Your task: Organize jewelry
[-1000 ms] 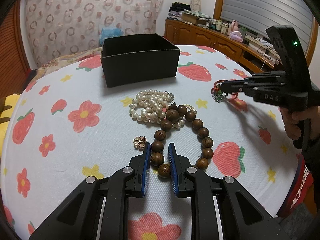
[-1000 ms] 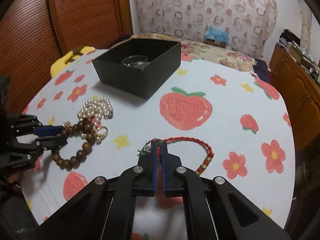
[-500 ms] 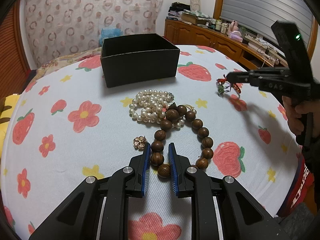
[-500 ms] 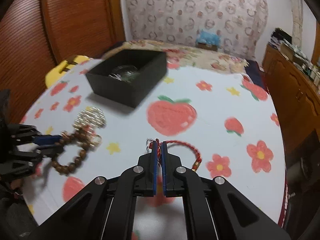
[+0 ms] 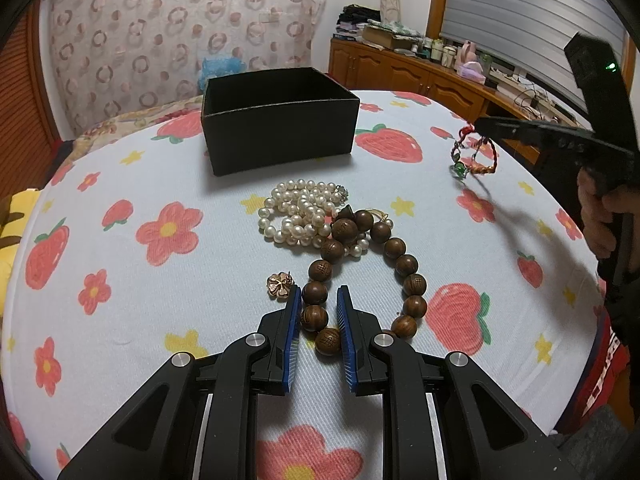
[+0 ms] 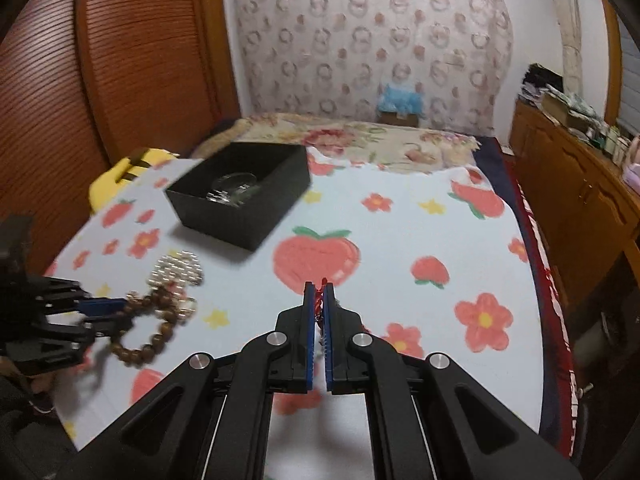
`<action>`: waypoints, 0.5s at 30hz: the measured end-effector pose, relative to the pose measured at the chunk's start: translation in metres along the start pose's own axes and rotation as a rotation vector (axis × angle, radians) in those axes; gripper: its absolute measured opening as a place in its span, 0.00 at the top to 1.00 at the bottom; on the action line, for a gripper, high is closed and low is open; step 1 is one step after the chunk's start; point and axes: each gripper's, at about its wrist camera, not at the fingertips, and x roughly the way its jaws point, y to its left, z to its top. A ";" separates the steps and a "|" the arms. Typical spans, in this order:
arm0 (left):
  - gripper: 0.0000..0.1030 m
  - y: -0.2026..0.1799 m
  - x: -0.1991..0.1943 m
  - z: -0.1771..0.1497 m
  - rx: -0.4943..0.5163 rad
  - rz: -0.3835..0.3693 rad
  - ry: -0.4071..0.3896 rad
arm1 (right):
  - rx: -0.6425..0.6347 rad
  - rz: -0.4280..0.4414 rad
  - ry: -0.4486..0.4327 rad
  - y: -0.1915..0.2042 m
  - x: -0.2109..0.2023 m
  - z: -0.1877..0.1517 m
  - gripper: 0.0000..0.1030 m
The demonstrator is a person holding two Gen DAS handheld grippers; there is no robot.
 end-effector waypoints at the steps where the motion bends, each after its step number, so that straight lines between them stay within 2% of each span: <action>1: 0.84 0.000 0.000 0.000 0.000 0.000 0.000 | 0.005 0.033 -0.003 0.002 -0.002 0.001 0.96; 3: 0.84 0.000 0.000 0.000 -0.001 -0.001 0.000 | 0.013 0.093 -0.007 0.006 -0.004 0.003 0.96; 7: 0.84 0.000 0.000 0.000 -0.001 -0.001 0.000 | 0.011 0.120 -0.018 0.012 -0.005 0.006 0.96; 13: 0.84 0.000 0.000 0.000 0.000 0.000 -0.001 | 0.038 0.021 -0.003 -0.004 -0.001 0.006 0.96; 15: 0.84 0.000 0.000 0.000 0.000 0.000 0.000 | 0.033 -0.054 0.004 -0.011 0.002 0.005 0.95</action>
